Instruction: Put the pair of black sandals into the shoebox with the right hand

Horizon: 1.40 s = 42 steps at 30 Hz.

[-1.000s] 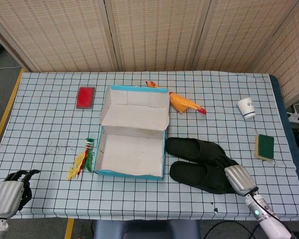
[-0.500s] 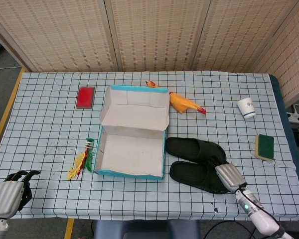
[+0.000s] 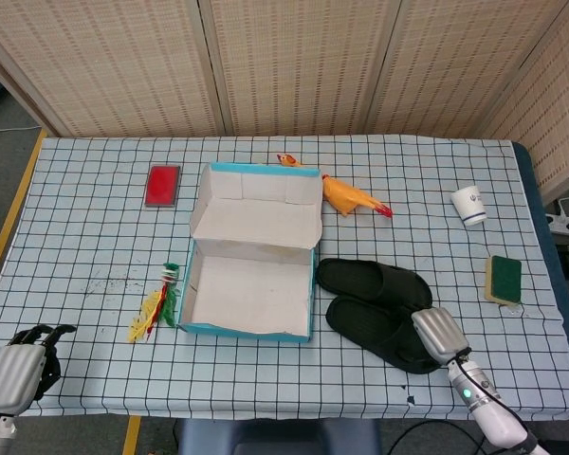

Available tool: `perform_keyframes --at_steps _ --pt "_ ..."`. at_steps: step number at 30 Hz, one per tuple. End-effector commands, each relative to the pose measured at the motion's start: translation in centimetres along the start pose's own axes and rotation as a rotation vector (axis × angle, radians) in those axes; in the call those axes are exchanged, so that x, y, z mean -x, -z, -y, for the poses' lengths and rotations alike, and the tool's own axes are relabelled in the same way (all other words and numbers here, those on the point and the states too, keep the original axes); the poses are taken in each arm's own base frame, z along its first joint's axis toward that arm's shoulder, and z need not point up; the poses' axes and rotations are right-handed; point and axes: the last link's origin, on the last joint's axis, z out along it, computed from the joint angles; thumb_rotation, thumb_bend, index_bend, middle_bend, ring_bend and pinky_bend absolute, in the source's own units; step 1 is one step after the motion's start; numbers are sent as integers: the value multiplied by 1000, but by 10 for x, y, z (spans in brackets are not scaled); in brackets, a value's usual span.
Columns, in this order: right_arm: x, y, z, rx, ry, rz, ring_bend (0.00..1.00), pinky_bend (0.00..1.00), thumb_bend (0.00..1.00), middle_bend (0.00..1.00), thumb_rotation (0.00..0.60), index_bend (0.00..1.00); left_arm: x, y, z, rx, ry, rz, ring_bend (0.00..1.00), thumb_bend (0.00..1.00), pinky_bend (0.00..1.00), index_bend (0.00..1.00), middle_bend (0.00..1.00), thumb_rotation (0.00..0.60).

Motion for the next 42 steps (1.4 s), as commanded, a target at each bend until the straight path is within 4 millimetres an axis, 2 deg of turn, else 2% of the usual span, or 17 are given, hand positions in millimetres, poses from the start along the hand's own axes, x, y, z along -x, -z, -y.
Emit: perform_keyframes --at_steps 1,7,15,18,22,24,25,27,32,42 --pt "-5 3 2 -10 -4 -20 353 479 117 438 600 458 0 0 0 -1 0 0 252 425 319 285 216 600" --pt "-27 20 7 -48 4 -87 353 480 116 438 600 459 0 0 0 -2 1 2 252 425 320 285 216 600" --pt "-76 52 24 -104 38 -213 353 483 116 439 600 460 0 0 0 -3 0 2 252 426 320 285 217 600" --pt "-92 53 39 -136 34 -231 353 483 116 438 600 460 0 0 -1 -1 -1 4 252 426 320 285 218 600" --pt "-97 51 45 -148 33 -234 356 486 117 440 600 462 0 0 -1 -1 -1 4 252 426 320 285 218 600" --pt "-105 47 62 -194 22 -245 367 498 116 451 600 475 0 -1 -1 -1 0 4 252 427 320 285 218 600" --pt "-111 38 83 -267 12 -257 372 503 116 456 600 481 0 -1 0 -2 -1 4 253 426 320 285 219 600" --pt "-113 20 105 -323 29 -228 373 504 116 456 600 482 0 -1 0 -4 1 3 253 426 319 285 220 600" --pt "-115 -17 145 -416 29 -126 373 504 116 456 600 482 -1 -1 2 -7 6 2 252 426 320 285 222 600" --pt "-109 -62 197 -520 96 -126 373 504 116 456 600 483 -4 0 3 -15 7 -6 252 426 320 285 224 600"
